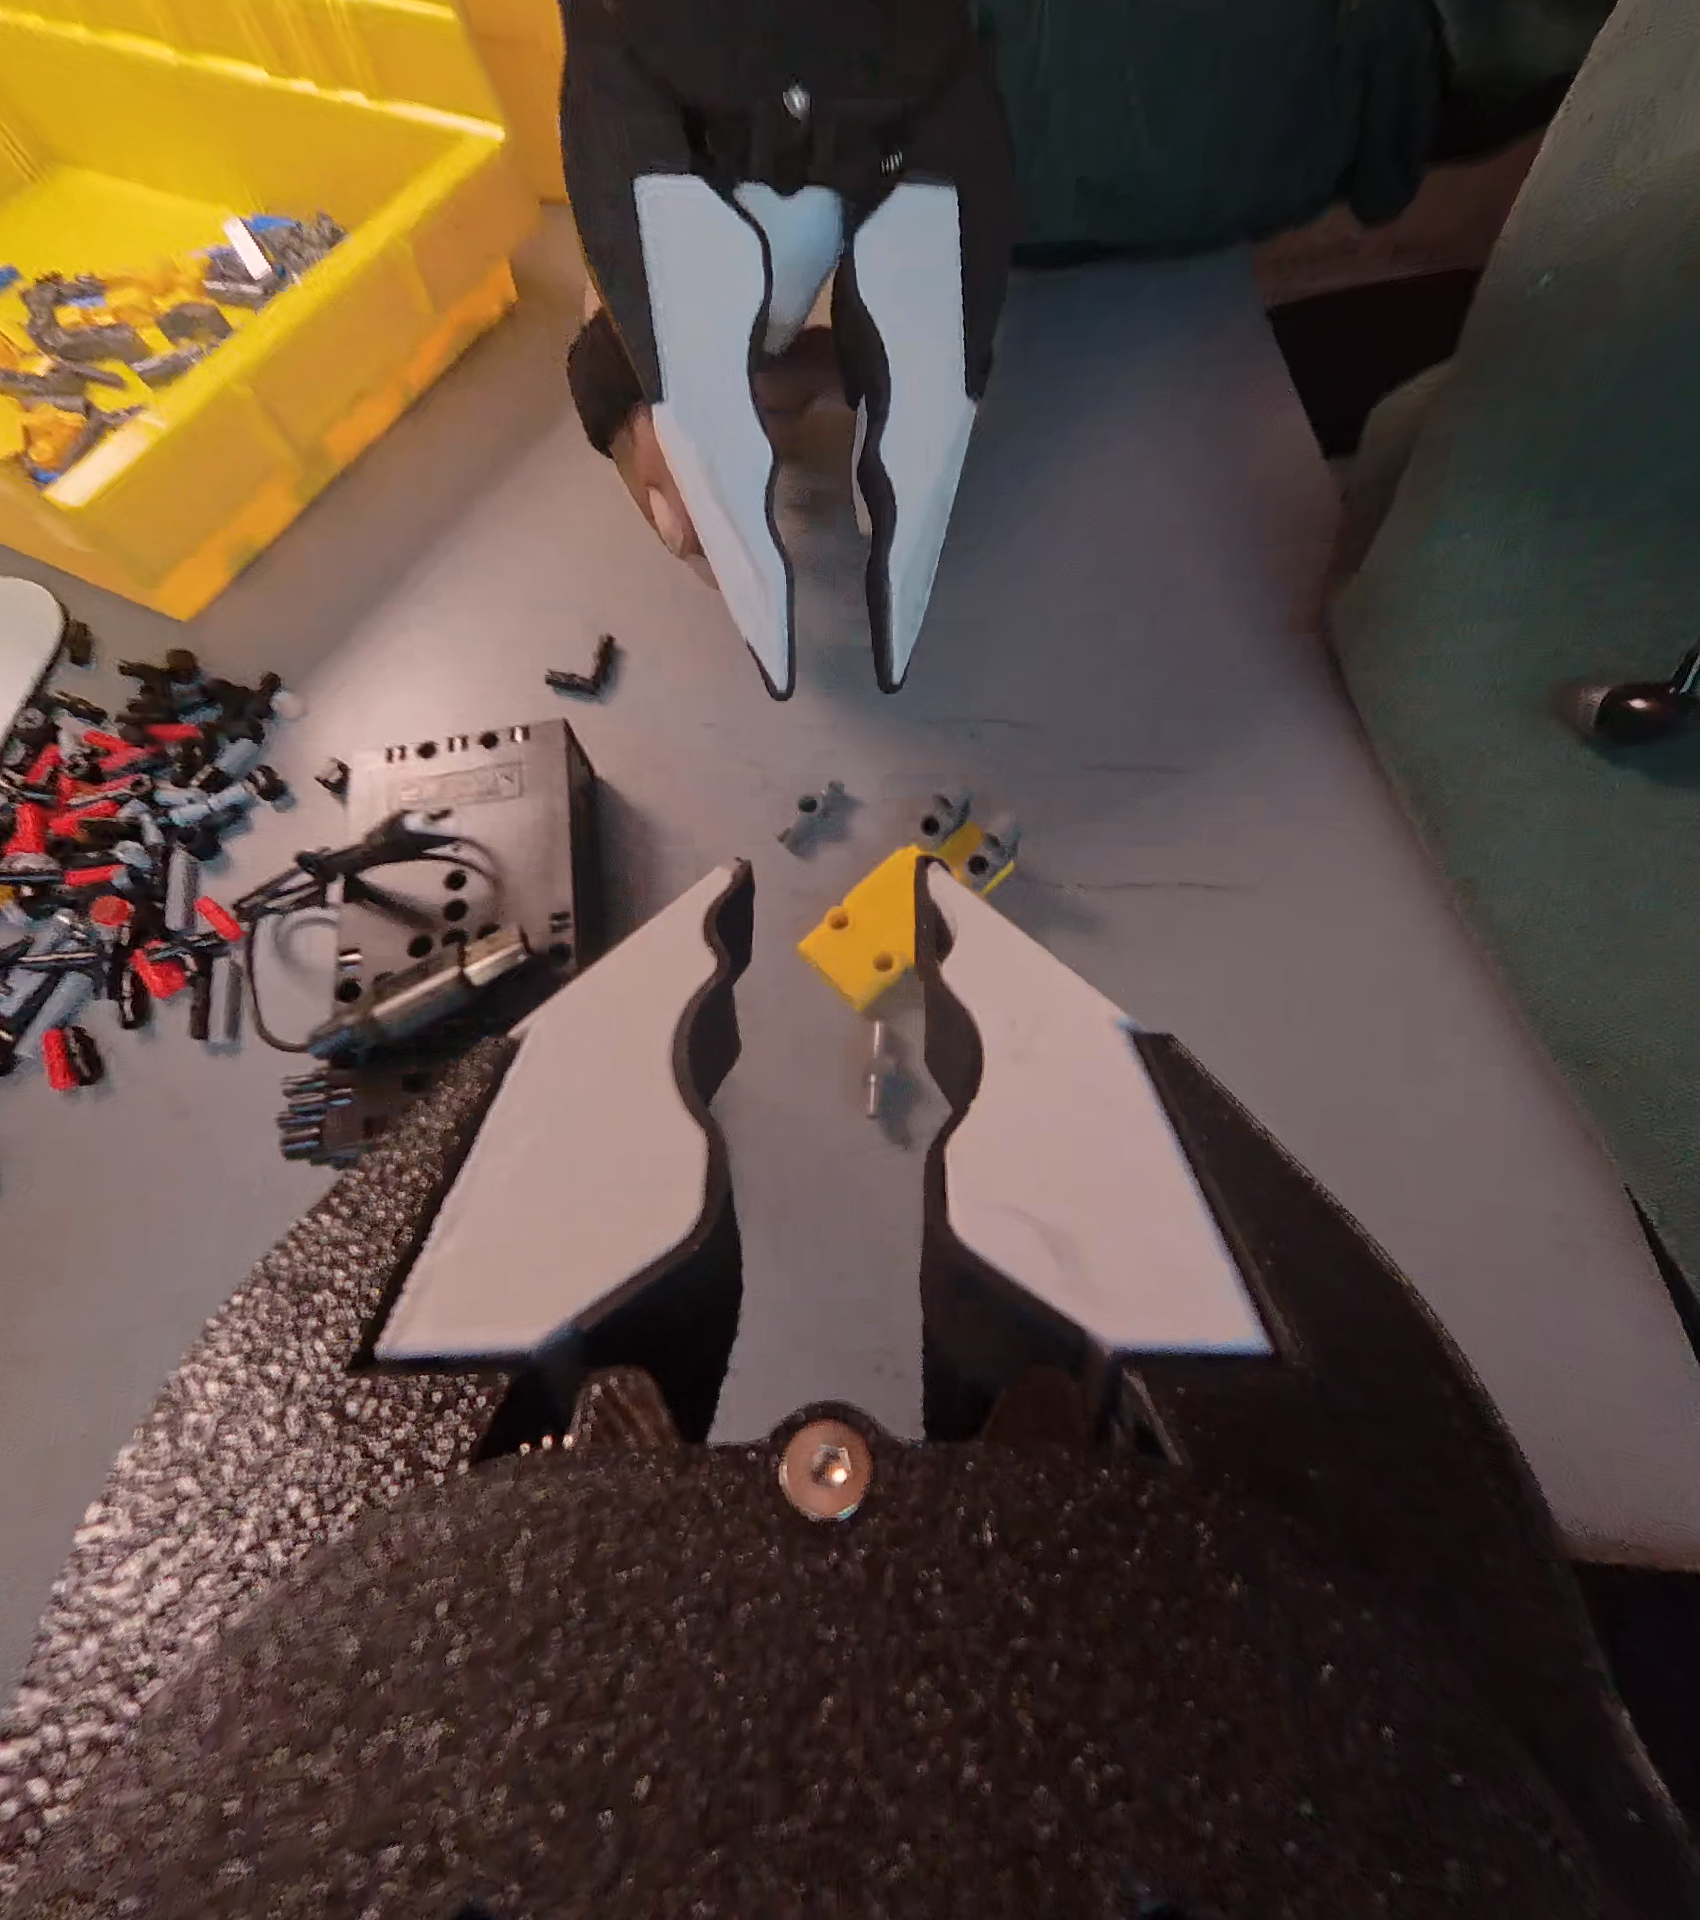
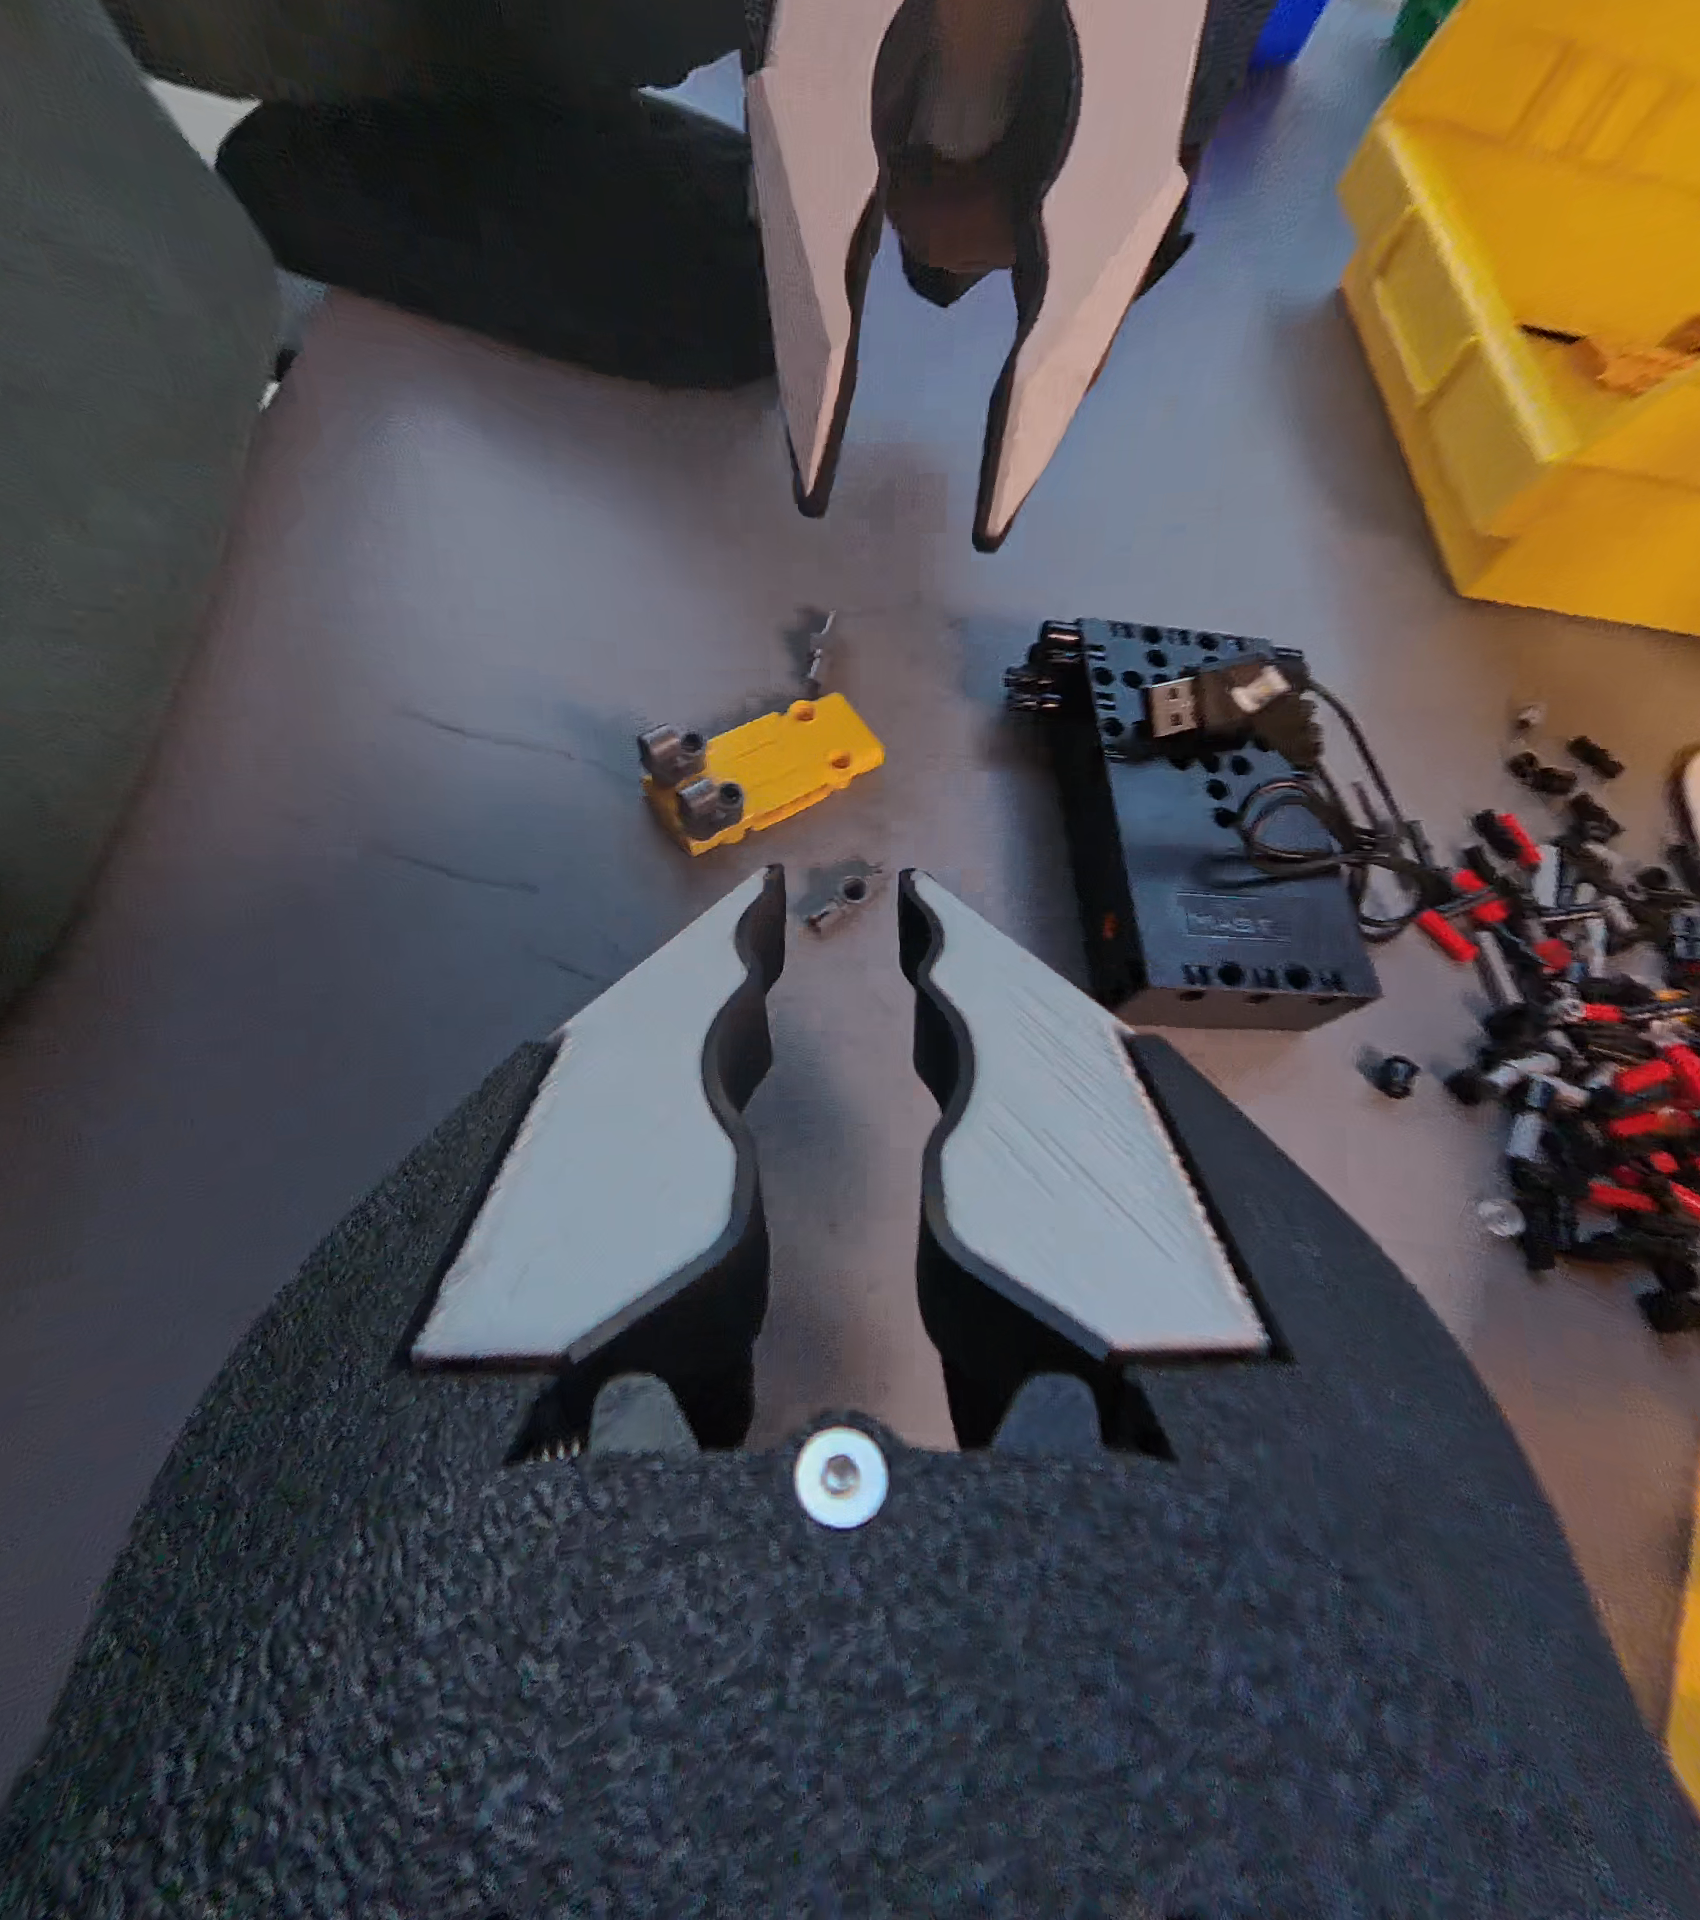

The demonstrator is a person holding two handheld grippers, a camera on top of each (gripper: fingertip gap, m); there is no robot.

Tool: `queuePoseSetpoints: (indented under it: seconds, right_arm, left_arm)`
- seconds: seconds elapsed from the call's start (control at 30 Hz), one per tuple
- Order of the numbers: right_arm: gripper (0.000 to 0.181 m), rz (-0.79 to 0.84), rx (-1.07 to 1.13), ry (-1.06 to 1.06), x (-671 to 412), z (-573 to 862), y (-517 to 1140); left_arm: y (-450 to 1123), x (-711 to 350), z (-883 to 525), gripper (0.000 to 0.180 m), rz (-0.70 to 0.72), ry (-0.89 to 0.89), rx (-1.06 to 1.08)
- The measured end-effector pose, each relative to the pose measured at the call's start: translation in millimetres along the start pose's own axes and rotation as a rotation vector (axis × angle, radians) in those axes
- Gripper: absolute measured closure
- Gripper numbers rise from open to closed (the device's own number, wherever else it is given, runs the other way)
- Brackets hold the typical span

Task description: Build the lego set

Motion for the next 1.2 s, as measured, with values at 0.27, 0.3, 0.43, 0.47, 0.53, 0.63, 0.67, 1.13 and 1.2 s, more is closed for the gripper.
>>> queuePoseSetpoints:
  seconds: [0.27,0.3,0.43,0.47,0.53,0.63,0.67,1.13,1.2]
  right_arm:
    - [0.161,-0.125,-0.031,0.017,11.7,-2.2,15.1]
    - [0.161,-0.13,-0.026,0.018,12.3,-1.5,15.2]
    - [0.161,-0.146,-0.019,0.053,12.5,1.1,17.6]
    - [0.161,-0.16,-0.01,0.072,12.7,2.6,19.7]
    - [0.161,-0.183,0.012,0.121,11.2,6.2,24.6]
    - [0.161,-0.212,0.027,0.197,8.5,8.7,29.0]
    - [0.161,-0.225,0.026,0.204,8.2,8.2,29.4]
    - [0.176,-0.209,0.041,0.194,6.2,12.8,27.4]
    - [0.176,-0.054,-0.035,0.264,-3.3,13.1,18.5]
  left_arm:
    - [37.2,22.5,11.1,0.137,-0.178,0.072,0.082]
    - [40.2,26.1,11.0,0.138,-0.205,0.083,0.085]
    - [40.7,30.4,5.5,0.142,-0.209,0.089,0.072]
    - [39.0,31.7,2.9,0.141,-0.211,0.085,0.062]
    - [34.4,33.0,-2.8,0.142,-0.209,0.085,0.027]
    - [26.8,34.6,-9.8,0.145,-0.207,0.082,-0.039]
    - [24.8,34.5,-10.8,0.146,-0.199,0.076,-0.058]
    - [21.1,19.4,-10.0,0.15,-0.027,-0.006,-0.124]
    - [19.9,9.4,-9.1,0.153,0.04,0.035,-0.159]
Point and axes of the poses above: each gripper's, where its closed fingertips meet, y out along the fingers, x out of its underside, z = x × y across the jaws, the point moved 7 cm from there along -y, back along the fingers, and after that the axes turned 6 degrees about z, right-handed, at the moved point
